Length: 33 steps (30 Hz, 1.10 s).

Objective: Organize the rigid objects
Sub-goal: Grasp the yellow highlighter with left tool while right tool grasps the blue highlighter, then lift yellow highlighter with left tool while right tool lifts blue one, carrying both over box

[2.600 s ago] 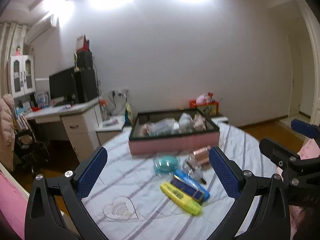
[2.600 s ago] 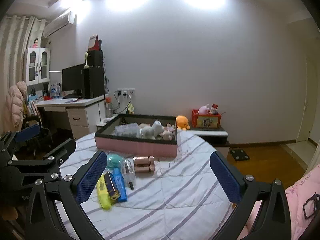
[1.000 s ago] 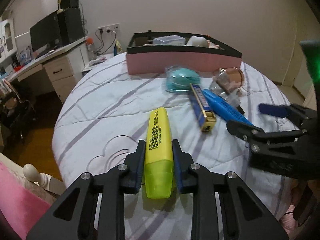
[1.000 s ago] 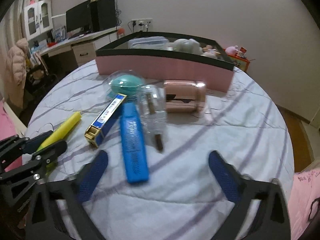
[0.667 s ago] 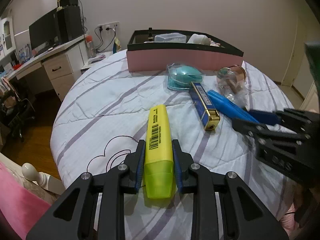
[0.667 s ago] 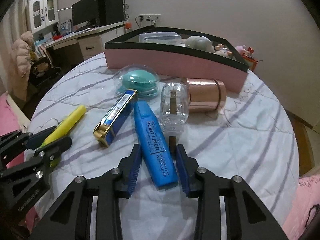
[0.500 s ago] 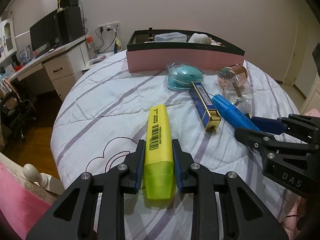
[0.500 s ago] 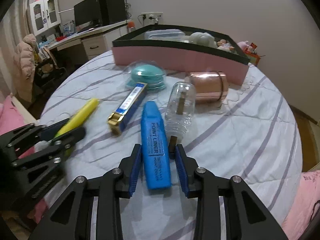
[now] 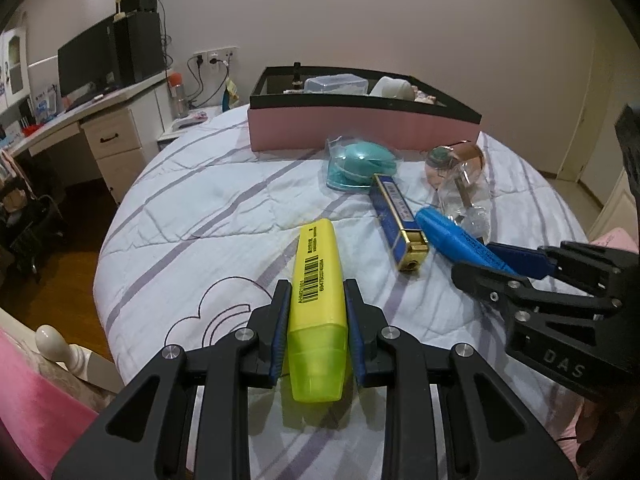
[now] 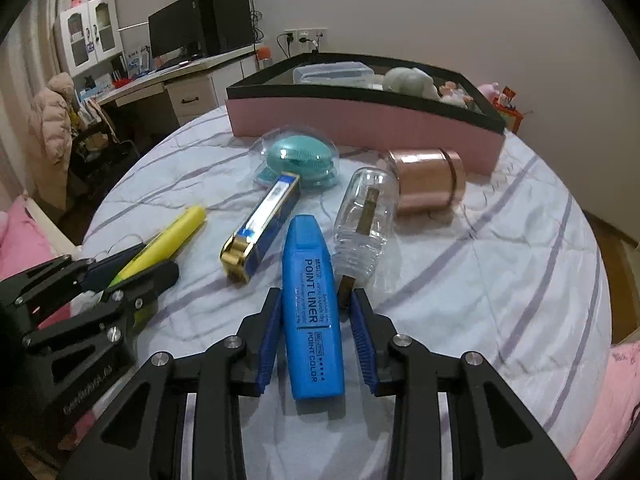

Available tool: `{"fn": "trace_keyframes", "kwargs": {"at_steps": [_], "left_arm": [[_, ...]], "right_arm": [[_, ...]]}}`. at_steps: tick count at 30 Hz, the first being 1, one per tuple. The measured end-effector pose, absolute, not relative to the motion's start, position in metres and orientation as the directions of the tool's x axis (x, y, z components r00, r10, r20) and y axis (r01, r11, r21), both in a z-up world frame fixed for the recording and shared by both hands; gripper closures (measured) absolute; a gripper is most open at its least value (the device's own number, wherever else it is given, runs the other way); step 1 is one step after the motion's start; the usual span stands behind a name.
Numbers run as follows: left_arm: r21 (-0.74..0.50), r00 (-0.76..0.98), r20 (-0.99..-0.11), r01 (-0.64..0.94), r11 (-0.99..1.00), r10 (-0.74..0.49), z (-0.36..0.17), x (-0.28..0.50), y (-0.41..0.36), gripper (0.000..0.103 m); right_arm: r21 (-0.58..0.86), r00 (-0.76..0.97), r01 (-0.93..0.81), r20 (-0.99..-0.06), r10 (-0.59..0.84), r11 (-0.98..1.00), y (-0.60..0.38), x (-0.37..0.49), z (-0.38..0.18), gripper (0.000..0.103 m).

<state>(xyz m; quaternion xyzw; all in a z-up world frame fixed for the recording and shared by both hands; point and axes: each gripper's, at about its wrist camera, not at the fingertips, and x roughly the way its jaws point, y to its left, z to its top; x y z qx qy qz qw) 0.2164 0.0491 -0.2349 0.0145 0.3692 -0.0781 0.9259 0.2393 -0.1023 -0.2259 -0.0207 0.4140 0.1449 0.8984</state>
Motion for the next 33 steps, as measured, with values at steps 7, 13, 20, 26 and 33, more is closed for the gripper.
{"fn": "trace_keyframes", "kwargs": {"at_steps": [7, 13, 20, 26, 33], "left_arm": [[-0.015, 0.703, -0.696, 0.191, 0.981, -0.147, -0.235, 0.204, 0.036, 0.077], [0.003, 0.700, -0.702, 0.194, 0.981, -0.136, -0.235, 0.198, 0.032, 0.077], [0.007, 0.699, -0.702, 0.195, 0.981, -0.134, -0.236, 0.194, 0.031, 0.077], [0.002, 0.700, -0.701, 0.188, 0.982, -0.133, -0.237, 0.194, 0.038, 0.077], [0.003, 0.704, -0.701, 0.166, 0.986, -0.116, -0.239, 0.209, 0.042, 0.077]], "right_arm": [[0.186, 0.597, -0.257, -0.741, 0.307, 0.948, -0.121, 0.223, -0.223, 0.068], [0.189, 0.605, -0.235, -0.739, 0.296, 0.953, -0.127, 0.206, -0.223, 0.057], [0.147, 0.609, -0.270, -0.740, 0.287, 0.952, -0.111, 0.200, -0.221, 0.058], [0.144, 0.592, -0.292, -0.749, 0.298, 0.945, -0.094, 0.212, -0.225, 0.075], [0.099, 0.579, -0.289, -0.774, 0.256, 0.952, -0.079, 0.235, -0.227, 0.074]]}}
